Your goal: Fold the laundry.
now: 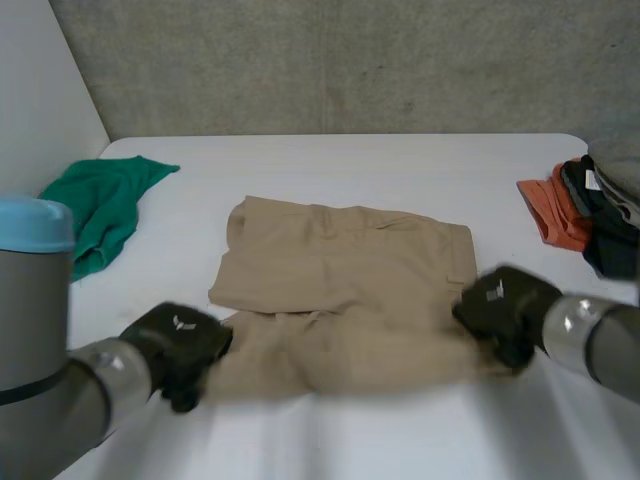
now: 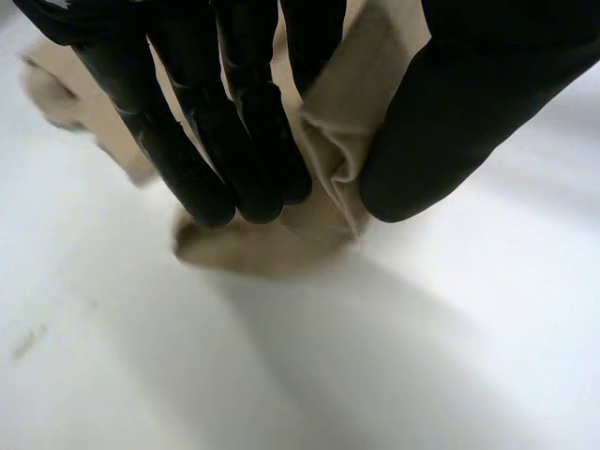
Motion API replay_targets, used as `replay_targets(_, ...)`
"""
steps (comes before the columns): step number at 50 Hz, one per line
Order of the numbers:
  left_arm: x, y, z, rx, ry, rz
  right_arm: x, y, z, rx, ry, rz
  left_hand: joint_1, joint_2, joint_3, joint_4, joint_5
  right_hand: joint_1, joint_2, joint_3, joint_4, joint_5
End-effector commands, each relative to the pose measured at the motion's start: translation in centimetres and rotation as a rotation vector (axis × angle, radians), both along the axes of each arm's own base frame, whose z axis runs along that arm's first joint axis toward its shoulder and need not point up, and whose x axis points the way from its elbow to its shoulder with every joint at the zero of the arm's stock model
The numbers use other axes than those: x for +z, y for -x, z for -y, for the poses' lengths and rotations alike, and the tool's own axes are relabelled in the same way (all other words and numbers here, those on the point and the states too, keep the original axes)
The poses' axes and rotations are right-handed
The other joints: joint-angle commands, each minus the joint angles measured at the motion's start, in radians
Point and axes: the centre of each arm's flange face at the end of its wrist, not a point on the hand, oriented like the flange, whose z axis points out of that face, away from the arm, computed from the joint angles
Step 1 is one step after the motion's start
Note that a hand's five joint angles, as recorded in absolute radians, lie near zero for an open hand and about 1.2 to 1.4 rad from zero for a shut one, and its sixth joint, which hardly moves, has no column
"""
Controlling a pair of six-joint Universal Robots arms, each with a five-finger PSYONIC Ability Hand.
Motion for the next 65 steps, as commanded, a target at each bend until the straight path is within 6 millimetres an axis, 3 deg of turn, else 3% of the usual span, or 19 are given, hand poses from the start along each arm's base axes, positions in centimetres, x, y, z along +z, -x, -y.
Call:
replay_targets(1,0.2,-1.6,-2.0,-0.17,-0.113,0.123,-1.0,0.5,-2.1,0.103,-0.025,-0.067,0.226,0.2,0.21,0.203,0.238,0.267,0.215,0.207,0.197,0.21)
replay_targets(4,0.4,-1.4,-1.6,-0.17,-0.085,0.116,-1.4,0.2,-1.8,0.097,-0.024,-0.057,0.226,0.2,0.21,0.203,0.238,0.267,0.215,0.207,0.197,0.21)
replay_targets(8,1.0,-0.6,1.5,-0.119,0.036,0.089,-1.5,-0.6,-0.9,0.08,0.016,-0.025,0.226,0.2,0.21,0.203,0.238,0.267,0.215,0.207,0.197,0.21)
replay_targets(15,3.5,2.4,10.2,-0.01,0.353,-0.025,-0.4,-2.9,5.9,-0.058,0.234,0.118,0.226,0.2,0.21,0.203,0.238,0.267,0.215,0.207,0.197,0.21)
replay_targets(16,4.6,3.3,12.2,0.008,0.422,-0.063,0.6,-3.5,7.5,-0.096,0.298,0.16,0.226,0.2,0.21,0.203,0.238,0.267,0.215,0.207,0.197,0.21)
replay_targets(19,7.0,4.3,14.8,0.042,0.523,-0.13,3.1,-4.5,9.9,-0.145,0.42,0.244,0.226,0.2,0.21,0.203,0.238,0.267,0.215,0.207,0.197,0.21)
replay_targets(23,12.9,5.4,17.8,0.1,0.703,-0.301,9.6,-5.8,13.4,-0.2,0.689,0.455,0.226,0.2,0.21,0.203,0.238,0.267,0.215,0.207,0.197,0.21)
replay_targets(24,15.9,5.5,18.3,0.126,0.788,-0.387,12.6,-6.2,14.3,-0.21,0.809,0.557,0.226,0.2,0.21,0.203,0.238,0.267,0.215,0.207,0.197,0.21)
replay_targets(27,20.5,5.2,18.7,0.158,0.928,-0.527,16.9,-6.5,15.0,-0.207,0.99,0.703,0.226,0.2,0.21,0.203,0.238,0.267,0.215,0.207,0.197,0.21)
replay_targets(28,23.3,4.9,18.4,0.173,1.02,-0.611,19.5,-6.5,15.1,-0.2,1.103,0.789,0.226,0.2,0.21,0.203,0.238,0.267,0.215,0.207,0.197,0.21)
replay_targets(32,27.2,4.2,18.0,0.196,1.164,-0.768,23.6,-6.5,14.8,-0.171,1.316,0.921,0.226,0.2,0.21,0.203,0.238,0.267,0.215,0.207,0.197,0.21)
replay_targets(35,27.9,4.1,17.9,0.201,1.185,-0.813,24.0,-6.8,14.6,-0.157,1.339,0.939,0.226,0.2,0.21,0.203,0.238,0.267,0.215,0.207,0.197,0.21)
replay_targets(39,26.9,4.2,18.2,0.204,1.147,-0.82,22.7,-7.4,14.6,-0.153,1.287,0.916,0.226,0.2,0.21,0.203,0.238,0.267,0.215,0.207,0.197,0.21)
replay_targets(43,24.0,4.4,19.0,0.204,1.058,-0.784,19.6,-7.4,15.1,-0.175,1.166,0.848,0.226,0.2,0.21,0.203,0.238,0.267,0.215,0.207,0.197,0.21)
replay_targets(50,14.7,5.4,20.6,0.196,0.825,-0.661,11.2,-7.0,15.6,-0.222,0.929,0.719,0.226,0.2,0.21,0.203,0.238,0.267,0.215,0.207,0.197,0.21)
replay_targets(52,10.5,5.7,20.9,0.2,0.728,-0.609,7.6,-6.9,15.4,-0.231,0.838,0.667,0.226,0.2,0.21,0.203,0.238,0.267,0.215,0.207,0.197,0.21)
replay_targets(55,5.4,6.0,20.6,0.193,0.612,-0.55,2.6,-6.6,14.5,-0.24,0.703,0.591,0.226,0.2,0.21,0.203,0.238,0.267,0.215,0.207,0.197,0.21)
replay_targets(60,-0.2,5.7,19.0,0.167,0.453,-0.465,-3.8,-5.4,11.9,-0.254,0.489,0.46,0.226,0.2,0.21,0.203,0.238,0.267,0.215,0.207,0.197,0.21)
replay_targets(65,-0.9,5.0,16.7,0.125,0.379,-0.395,-5.5,-4.6,9.7,-0.237,0.374,0.358,0.226,0.2,0.21,0.203,0.238,0.267,0.215,0.207,0.197,0.21)
